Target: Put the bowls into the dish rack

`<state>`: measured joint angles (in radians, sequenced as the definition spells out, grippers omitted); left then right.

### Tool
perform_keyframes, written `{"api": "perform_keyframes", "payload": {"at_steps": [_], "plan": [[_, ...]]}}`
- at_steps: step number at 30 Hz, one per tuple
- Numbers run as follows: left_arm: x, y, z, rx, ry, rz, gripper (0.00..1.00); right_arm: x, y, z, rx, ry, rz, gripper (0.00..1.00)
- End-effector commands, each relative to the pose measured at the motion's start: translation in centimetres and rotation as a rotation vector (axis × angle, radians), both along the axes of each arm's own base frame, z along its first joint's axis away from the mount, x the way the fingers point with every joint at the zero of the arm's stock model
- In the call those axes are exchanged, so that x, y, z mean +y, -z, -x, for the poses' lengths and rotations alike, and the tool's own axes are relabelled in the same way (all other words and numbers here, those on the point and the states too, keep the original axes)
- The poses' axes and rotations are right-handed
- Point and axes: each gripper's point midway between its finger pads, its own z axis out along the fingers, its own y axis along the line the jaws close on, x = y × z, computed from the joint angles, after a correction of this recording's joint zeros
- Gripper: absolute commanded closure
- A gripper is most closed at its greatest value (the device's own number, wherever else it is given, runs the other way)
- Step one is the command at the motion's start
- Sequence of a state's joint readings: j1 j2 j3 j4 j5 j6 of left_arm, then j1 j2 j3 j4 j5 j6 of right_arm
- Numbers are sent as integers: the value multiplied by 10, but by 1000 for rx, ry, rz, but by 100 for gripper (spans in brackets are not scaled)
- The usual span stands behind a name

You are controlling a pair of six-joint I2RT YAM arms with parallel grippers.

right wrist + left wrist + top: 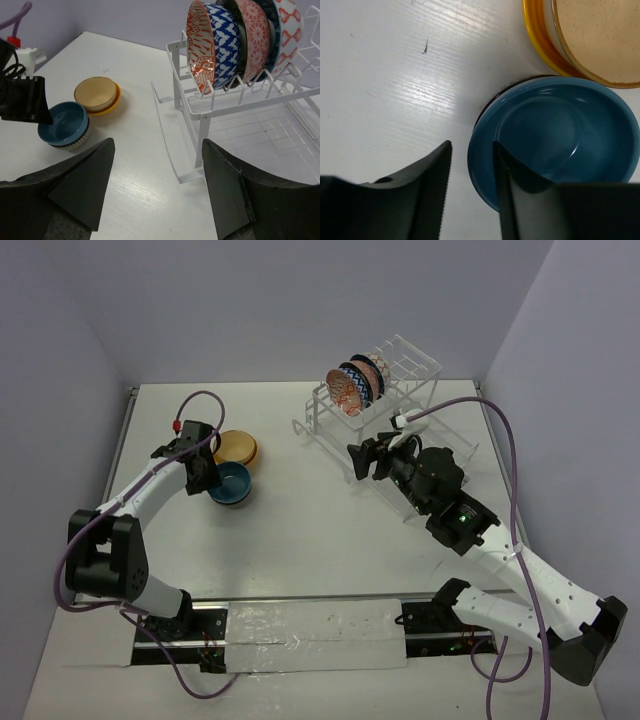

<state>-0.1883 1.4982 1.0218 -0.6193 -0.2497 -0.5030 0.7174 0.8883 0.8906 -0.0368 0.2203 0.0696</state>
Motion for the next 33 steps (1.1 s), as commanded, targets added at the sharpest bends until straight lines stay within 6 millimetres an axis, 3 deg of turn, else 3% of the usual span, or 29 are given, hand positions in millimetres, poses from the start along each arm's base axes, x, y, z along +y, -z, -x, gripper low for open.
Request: {"api": "perform_keyframes", "payload": {"at_steps": [1, 3, 12, 17, 26, 30, 31, 33], "plan": [[-3, -12, -11, -30, -1, 19, 59, 2, -11, 1, -37, -4, -37, 22], [-4, -15, -12, -39, -1, 26, 70, 3, -8, 0, -29, -6, -30, 22], [-8, -22, -13, -56, 9, 45, 100, 3, -9, 0, -31, -9, -26, 22], [-9, -46, -16, -123, 11, 57, 100, 5, -8, 2, -31, -25, -22, 22], [-26, -121, -20, -333, 76, 60, 100, 17, -13, 5, 3, -73, -11, 22], [-54, -151, -17, -456, 158, 47, 100, 33, -13, 9, 25, -99, 16, 22], [-69, -157, -14, -478, 197, 58, 100, 37, -21, 10, 21, -107, 7, 22], [-80, -174, -12, -537, 222, 71, 100, 54, -16, 14, 53, -141, 21, 23]]}}
